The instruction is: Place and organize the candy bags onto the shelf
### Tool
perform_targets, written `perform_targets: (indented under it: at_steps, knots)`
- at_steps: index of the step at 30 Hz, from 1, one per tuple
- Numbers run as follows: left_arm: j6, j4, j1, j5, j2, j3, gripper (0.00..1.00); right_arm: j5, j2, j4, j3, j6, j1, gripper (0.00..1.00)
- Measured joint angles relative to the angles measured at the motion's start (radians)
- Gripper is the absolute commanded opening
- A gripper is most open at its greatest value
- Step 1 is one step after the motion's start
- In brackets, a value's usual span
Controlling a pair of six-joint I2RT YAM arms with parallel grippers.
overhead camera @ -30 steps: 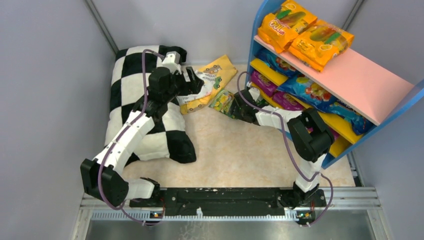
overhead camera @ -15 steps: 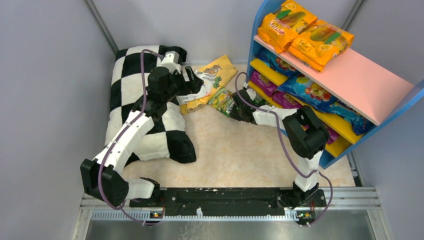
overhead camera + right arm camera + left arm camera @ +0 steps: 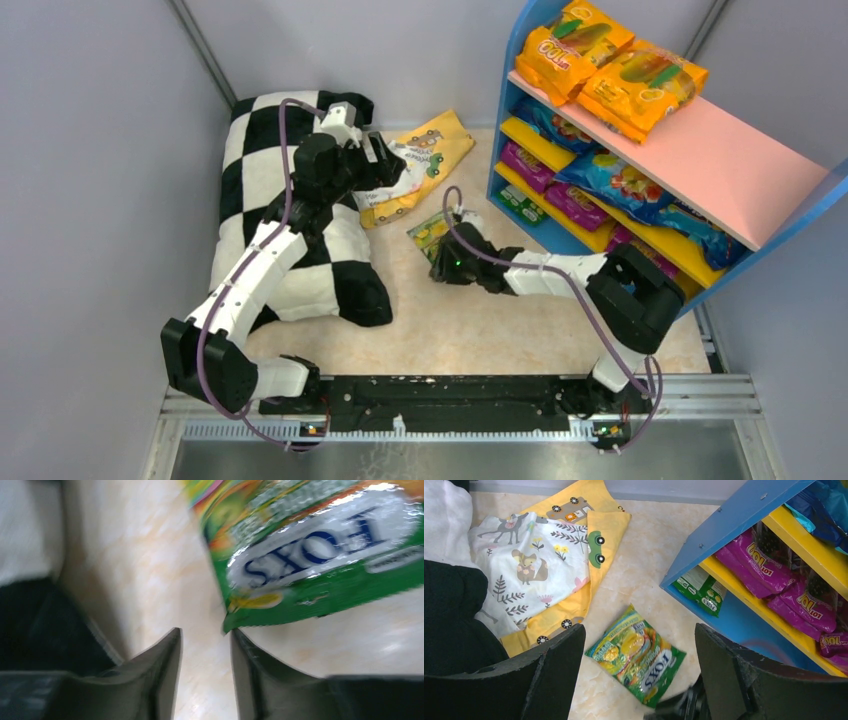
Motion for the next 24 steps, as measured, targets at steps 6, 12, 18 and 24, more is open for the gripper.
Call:
perform_targets:
  at_steps: [6, 12, 18, 24]
  knots:
    - [-0.006, 0.003, 0.003, 0.01, 0.003, -0.008, 0.87, -0.073, -0.079, -0.024, -0.012, -0.092, 0.151, 0.58]
    - [-0.021, 0.007, 0.003, 0.026, 0.011, -0.014, 0.87, -0.05, -0.311, -0.072, -0.04, -0.431, 0.124, 0.62]
    - [-0.038, 0.015, 0.002, 0.05, 0.011, -0.019, 0.87, 0.027, -0.515, -0.055, -0.112, -0.748, 0.124, 0.67]
    - [-0.058, 0.011, -0.079, 0.048, 0.05, -0.019, 0.84, 0.041, -0.686, 0.019, -0.306, -0.985, 0.123, 0.78]
